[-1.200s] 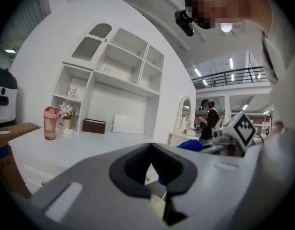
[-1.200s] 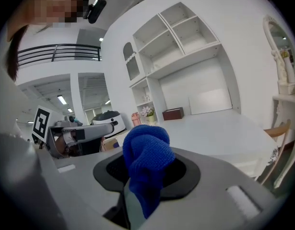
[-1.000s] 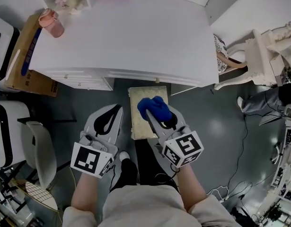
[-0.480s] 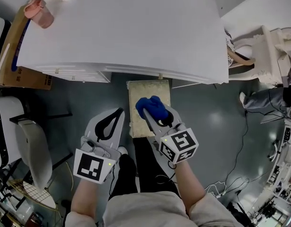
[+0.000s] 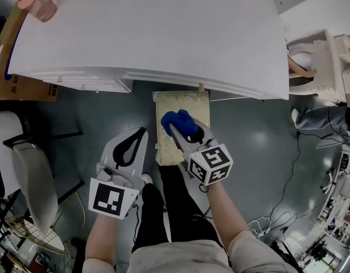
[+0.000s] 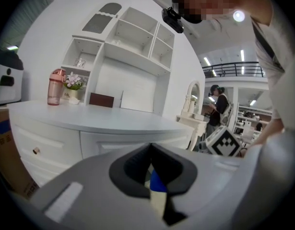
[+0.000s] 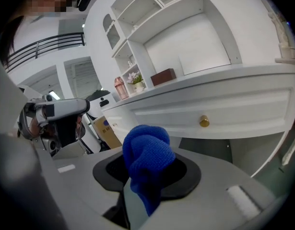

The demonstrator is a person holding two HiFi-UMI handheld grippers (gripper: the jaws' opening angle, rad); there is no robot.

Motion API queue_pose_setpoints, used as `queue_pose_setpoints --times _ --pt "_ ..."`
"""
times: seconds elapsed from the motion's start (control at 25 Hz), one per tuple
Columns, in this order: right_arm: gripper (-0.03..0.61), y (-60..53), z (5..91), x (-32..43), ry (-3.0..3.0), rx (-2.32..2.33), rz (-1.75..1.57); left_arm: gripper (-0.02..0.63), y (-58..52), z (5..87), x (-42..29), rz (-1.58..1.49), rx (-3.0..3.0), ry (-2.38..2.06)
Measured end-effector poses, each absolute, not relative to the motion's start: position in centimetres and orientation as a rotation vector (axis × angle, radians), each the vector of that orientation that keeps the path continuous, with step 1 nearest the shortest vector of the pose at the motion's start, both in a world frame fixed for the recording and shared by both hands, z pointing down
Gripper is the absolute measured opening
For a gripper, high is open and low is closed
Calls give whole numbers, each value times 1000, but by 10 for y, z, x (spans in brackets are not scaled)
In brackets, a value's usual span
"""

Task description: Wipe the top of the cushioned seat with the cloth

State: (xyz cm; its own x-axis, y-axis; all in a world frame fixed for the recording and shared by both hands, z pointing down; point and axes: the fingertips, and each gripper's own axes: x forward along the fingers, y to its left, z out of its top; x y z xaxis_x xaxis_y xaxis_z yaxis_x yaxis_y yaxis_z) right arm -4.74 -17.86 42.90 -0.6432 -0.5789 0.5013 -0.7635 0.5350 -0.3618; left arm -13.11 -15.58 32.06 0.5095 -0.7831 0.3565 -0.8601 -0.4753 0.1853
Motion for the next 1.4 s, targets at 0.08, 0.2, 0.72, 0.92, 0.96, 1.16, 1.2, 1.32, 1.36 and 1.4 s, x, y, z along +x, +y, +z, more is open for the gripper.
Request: queue_pose_setpoints --times 0.08,0.2,0.72,0.92,0.96,1.16,1.2,1.32,1.36,1.4 --pt "146 -181 443 -51 -2468 1105 806 -1 -159 335 -132 313 2408 -1372" --pt "147 -185 464 -53 -2468 1115 833 0 -163 356 -130 314 2400 -1370" --pt "150 -201 570 -54 -2338 1131 884 0 -164 416 -114 323 2388 -1316" --pt "152 -209 604 -58 -2288 1101 878 0 -161 428 -119 325 2358 -1322" --pt "152 -209 609 -60 -2289 1085 871 0 -160 430 -119 327 2353 -1323" --pt "176 -213 639 -61 -2253 1060 844 0 -158 438 -121 340 2335 -1312" --pt "190 -214 645 -59 -2236 1057 834 0 -159 440 -120 344 2335 -1309" --pt "255 -214 648 -54 -2214 1048 794 0 -161 441 -120 341 2333 -1308" --pt "273 -214 647 -52 -2213 1048 777 0 -162 441 -120 338 2333 -1309" --pt "285 -215 644 -50 -2213 1052 758 0 -162 441 -120 335 2334 -1309"
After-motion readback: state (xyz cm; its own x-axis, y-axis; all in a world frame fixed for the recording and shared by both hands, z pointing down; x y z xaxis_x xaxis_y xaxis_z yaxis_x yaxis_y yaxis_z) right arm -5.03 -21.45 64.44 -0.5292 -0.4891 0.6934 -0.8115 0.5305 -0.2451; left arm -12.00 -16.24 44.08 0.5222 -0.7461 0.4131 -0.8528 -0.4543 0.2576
